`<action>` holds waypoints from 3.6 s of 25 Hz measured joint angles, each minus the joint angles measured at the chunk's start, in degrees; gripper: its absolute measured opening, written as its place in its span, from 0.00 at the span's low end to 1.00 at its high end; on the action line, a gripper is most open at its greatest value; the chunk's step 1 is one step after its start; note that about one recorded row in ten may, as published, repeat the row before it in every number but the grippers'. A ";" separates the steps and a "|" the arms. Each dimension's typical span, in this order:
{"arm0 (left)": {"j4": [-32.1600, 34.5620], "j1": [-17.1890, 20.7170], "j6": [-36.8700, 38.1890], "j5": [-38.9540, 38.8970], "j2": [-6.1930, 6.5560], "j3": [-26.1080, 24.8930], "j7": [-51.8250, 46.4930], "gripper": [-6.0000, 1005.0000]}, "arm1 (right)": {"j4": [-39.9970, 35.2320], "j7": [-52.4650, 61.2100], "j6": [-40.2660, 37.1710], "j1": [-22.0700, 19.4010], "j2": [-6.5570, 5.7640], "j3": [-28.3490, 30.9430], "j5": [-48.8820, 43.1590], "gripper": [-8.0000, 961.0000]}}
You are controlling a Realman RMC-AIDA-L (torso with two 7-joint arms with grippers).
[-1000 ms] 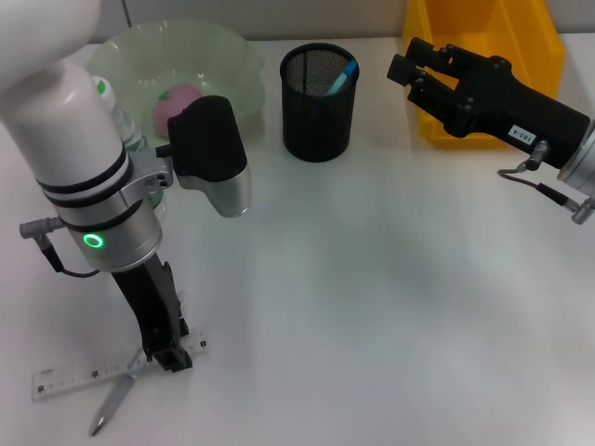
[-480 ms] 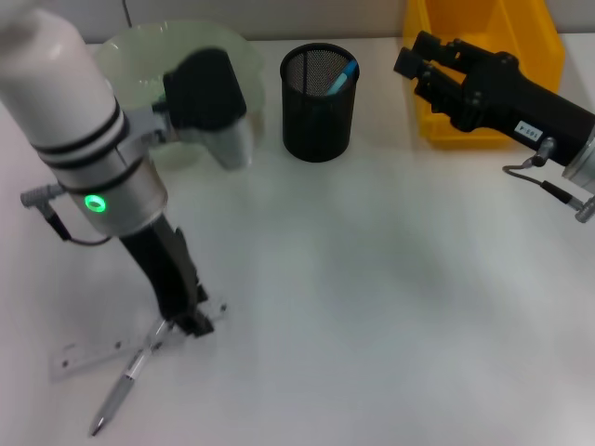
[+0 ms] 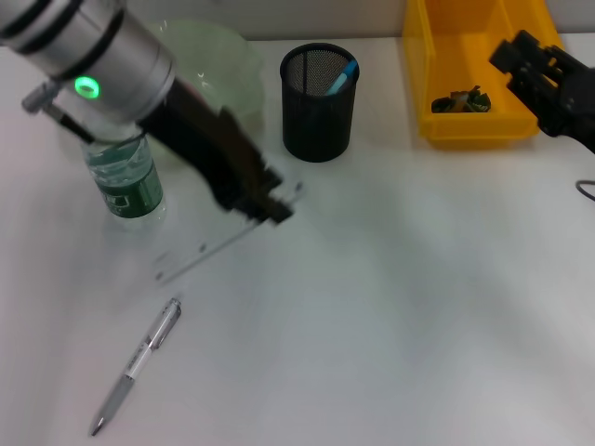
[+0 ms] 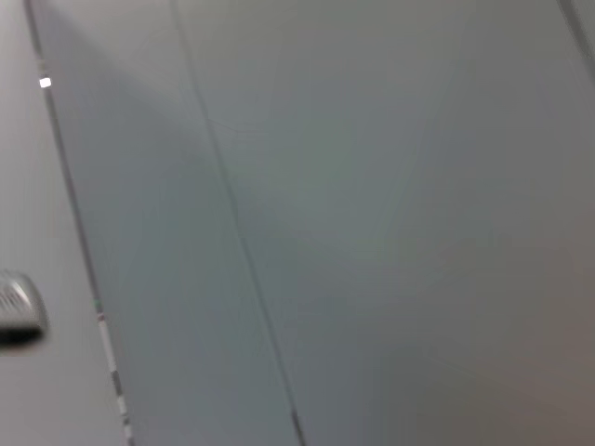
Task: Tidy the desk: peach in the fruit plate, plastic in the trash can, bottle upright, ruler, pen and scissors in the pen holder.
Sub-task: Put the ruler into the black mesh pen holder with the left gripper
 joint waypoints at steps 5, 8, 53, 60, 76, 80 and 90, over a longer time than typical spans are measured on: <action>2.59 -0.05 -3.49 -6.48 0.06 -4.72 2.38 0.39 | 0.60 -0.27 -0.28 -2.07 0.14 0.61 0.00 0.40; 2.76 0.32 -7.41 -10.52 0.07 -5.63 3.46 0.39 | 0.74 -0.28 -0.42 -2.64 0.22 0.59 0.00 0.40; -9.52 14.94 -78.99 -55.92 -0.54 27.89 27.50 0.39 | 5.92 -0.07 -7.84 -3.05 0.35 -0.44 -0.88 0.40; -12.17 14.55 -79.64 -62.04 -0.55 28.62 32.61 0.39 | 6.12 -0.04 -7.84 -2.98 0.37 -0.53 -0.89 0.40; -16.90 14.49 -79.32 -72.63 -0.55 29.10 44.74 0.39 | 6.70 -0.26 -7.81 -1.96 0.35 -0.52 -0.88 0.40; -20.16 14.49 -77.16 -81.27 -0.55 29.54 52.79 0.39 | 6.70 -0.27 -7.79 -1.76 0.35 -0.53 -0.88 0.40; -21.88 14.98 -75.94 -83.40 -0.55 29.58 54.90 0.39 | 6.70 -0.33 -7.79 -1.54 0.35 -0.61 -0.88 0.40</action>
